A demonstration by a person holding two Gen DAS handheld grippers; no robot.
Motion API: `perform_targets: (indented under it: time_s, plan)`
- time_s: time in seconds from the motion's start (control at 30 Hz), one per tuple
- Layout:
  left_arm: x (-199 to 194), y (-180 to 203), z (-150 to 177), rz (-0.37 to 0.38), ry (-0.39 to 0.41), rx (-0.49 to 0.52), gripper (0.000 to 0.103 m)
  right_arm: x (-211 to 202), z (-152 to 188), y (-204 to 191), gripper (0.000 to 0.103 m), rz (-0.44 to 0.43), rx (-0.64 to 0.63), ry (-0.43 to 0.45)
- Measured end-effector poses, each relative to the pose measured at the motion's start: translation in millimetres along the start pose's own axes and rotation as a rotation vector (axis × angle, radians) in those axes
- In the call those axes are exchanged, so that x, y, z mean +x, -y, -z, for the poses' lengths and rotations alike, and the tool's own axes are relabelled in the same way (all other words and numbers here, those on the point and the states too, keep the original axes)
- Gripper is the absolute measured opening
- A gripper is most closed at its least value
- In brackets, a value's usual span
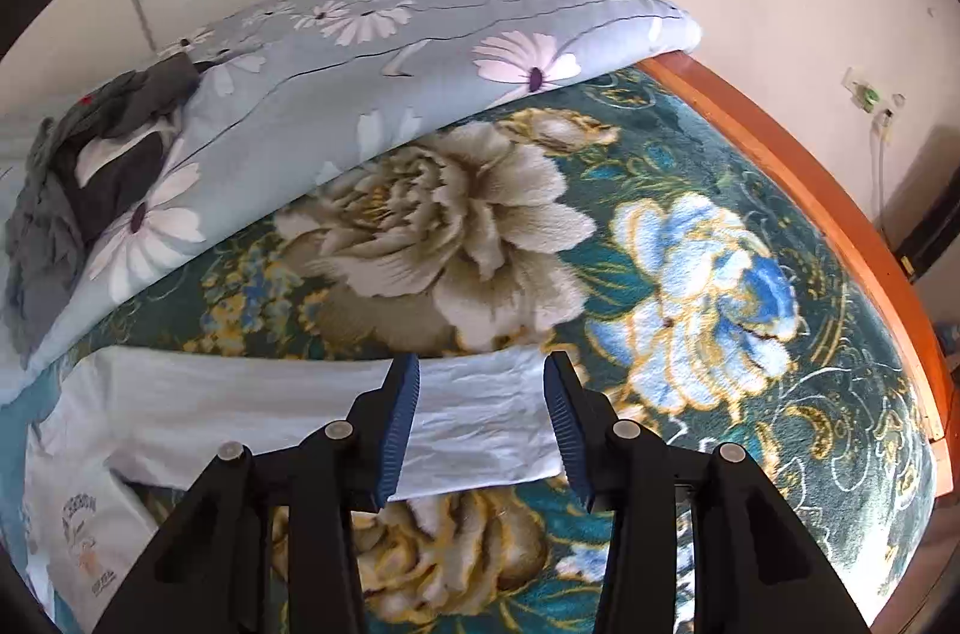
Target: Fold clothes
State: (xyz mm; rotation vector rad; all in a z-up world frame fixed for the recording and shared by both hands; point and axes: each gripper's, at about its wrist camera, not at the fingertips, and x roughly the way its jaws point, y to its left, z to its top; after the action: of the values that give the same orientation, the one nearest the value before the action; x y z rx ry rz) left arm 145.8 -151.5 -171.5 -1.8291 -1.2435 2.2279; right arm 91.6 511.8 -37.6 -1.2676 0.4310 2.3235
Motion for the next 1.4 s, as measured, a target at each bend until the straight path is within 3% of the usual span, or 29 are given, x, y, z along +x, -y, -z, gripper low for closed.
perform_targets:
  time_s: [0.13,0.2,0.3,0.37,0.57,0.73,0.93,0.97,1.0,1.03,1.07,1.23,1.33,1.4]
  plan:
    - [6,7,10,-0.057,-0.058,0.066,0.069,9,68,-51,0.045,-0.272,-0.174,-0.243]
    - [9,12,17,-0.082,-0.09,0.107,0.069,13,110,-78,0.045,-0.349,-0.271,-0.355]
    - [17,18,27,-0.133,-0.15,0.164,0.069,11,157,-103,0.045,-0.419,-0.365,-0.439]
    - [25,18,33,-0.183,-0.195,0.185,0.069,12,172,-107,0.045,-0.419,-0.383,-0.467]
    - [33,22,48,-0.23,-0.276,0.234,0.067,19,181,-88,0.045,-0.422,-0.284,-0.51]
    - [41,22,65,-0.256,-0.37,0.252,0.051,19,186,-85,0.046,-0.431,-0.269,-0.52]
    - [46,37,86,-0.428,-0.405,0.396,0.021,17,196,-98,0.045,-0.424,-0.291,-0.525]
    - [46,39,91,-0.443,-0.417,0.42,0.015,16,198,-102,0.044,-0.415,-0.307,-0.523]
    - [47,42,96,-0.46,-0.432,0.445,0.009,15,200,-105,0.034,-0.406,-0.327,-0.524]
    - [48,44,100,-0.478,-0.448,0.471,0.006,14,202,-109,0.013,-0.391,-0.351,-0.529]
    - [49,46,105,-0.5,-0.465,0.498,0.005,14,204,-111,0.005,-0.379,-0.367,-0.535]
    - [49,56,134,-0.636,-0.546,0.667,0.003,-1,209,-123,0.003,-0.34,-0.484,-0.538]
    - [40,59,147,-0.649,-0.57,0.729,0.003,-12,213,-124,0.003,-0.34,-0.536,-0.558]
    - [30,60,147,-0.615,-0.559,0.727,0.003,-12,218,-121,0.003,-0.323,-0.558,-0.574]
